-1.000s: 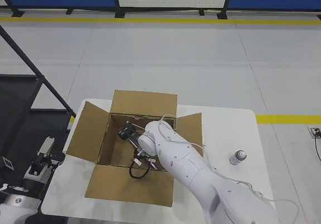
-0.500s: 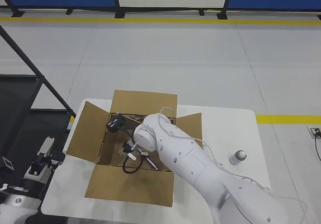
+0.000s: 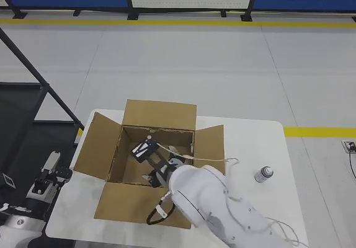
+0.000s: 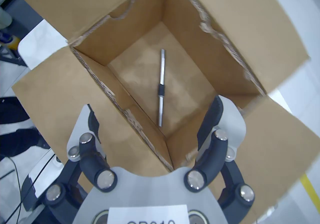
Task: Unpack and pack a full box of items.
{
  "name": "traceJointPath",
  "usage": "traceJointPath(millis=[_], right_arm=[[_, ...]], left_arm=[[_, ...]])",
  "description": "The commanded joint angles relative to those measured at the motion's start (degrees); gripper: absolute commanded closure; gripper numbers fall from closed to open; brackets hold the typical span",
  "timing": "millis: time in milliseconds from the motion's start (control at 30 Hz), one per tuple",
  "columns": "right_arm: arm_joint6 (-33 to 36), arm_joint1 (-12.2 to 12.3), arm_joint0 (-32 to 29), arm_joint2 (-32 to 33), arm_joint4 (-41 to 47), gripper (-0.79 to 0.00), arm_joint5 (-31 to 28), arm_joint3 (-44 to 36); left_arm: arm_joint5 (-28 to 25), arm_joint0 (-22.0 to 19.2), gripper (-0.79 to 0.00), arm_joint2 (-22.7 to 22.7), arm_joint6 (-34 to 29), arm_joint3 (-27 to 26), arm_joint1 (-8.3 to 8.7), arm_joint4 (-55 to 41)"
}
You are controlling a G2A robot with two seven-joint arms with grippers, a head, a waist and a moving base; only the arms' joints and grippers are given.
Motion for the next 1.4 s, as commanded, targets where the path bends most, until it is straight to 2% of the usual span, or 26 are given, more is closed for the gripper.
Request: traceJointPath(millis=[0,67,133,233,400,567,733,1000,1200,1233,1267,1300,1367], right_arm=[[4.2,1.8,-8.7,5.7,-9.5,-0.785,-0.5,-13.3],[6.9,2.8,-14.8,10.3,-14.2,-0.785,-0.7,-20.7],[9.1,3.5,-19.8,15.7,-17.7,-0.785,0.0,-24.6],[11.0,3.9,-24.0,23.8,-20.0,-0.785,2.9,-24.6],[11.8,4.1,-30.4,35.2,-15.9,-0.785,5.5,-21.4],[11.6,4.0,-28.2,40.5,-12.6,-0.785,7.0,-12.0],[6.6,4.0,-26.4,43.5,-6.3,-0.785,6.2,-4.8],[-2.9,3.9,-21.5,44.8,-0.4,-0.785,6.5,7.7],[-5.9,3.9,-17.6,44.9,1.5,-0.785,7.1,15.7],[-5.8,3.9,-17.1,45.1,1.9,-0.754,7.2,16.8],[-5.8,4.0,-16.6,45.1,2.0,-0.671,7.2,17.7],[-5.9,4.0,-16.2,45.2,2.3,-0.551,7.0,18.4],[-6.1,4.1,-15.6,45.3,2.5,-0.459,7.0,19.7]], left_arm=[[0.0,0.0,-0.785,0.0,0.0,0.0,0.00,0.0],[0.0,0.0,-0.785,0.0,0.0,0.0,0.00,0.0],[0.0,0.0,-0.785,0.0,0.0,0.0,0.00,0.0],[0.0,0.0,-0.785,0.0,0.0,0.0,0.00,0.0],[0.0,0.0,-0.785,0.0,0.0,0.0,0.00,0.0],[0.0,0.0,-0.785,0.0,0.0,0.0,0.00,0.0],[0.0,0.0,-0.785,0.0,0.0,0.0,0.00,0.0],[0.0,0.0,-0.785,0.0,0.0,0.0,0.00,0.0],[0.0,0.0,-0.785,0.0,0.0,0.0,0.00,0.0],[0.0,0.0,-0.785,0.0,0.0,0.0,0.00,0.0],[0.0,0.0,-0.785,0.0,0.0,0.0,0.00,0.0],[0.0,0.0,-0.785,0.0,0.0,0.0,0.00,0.0],[0.0,0.0,-0.785,0.0,0.0,0.0,0.00,0.0]])
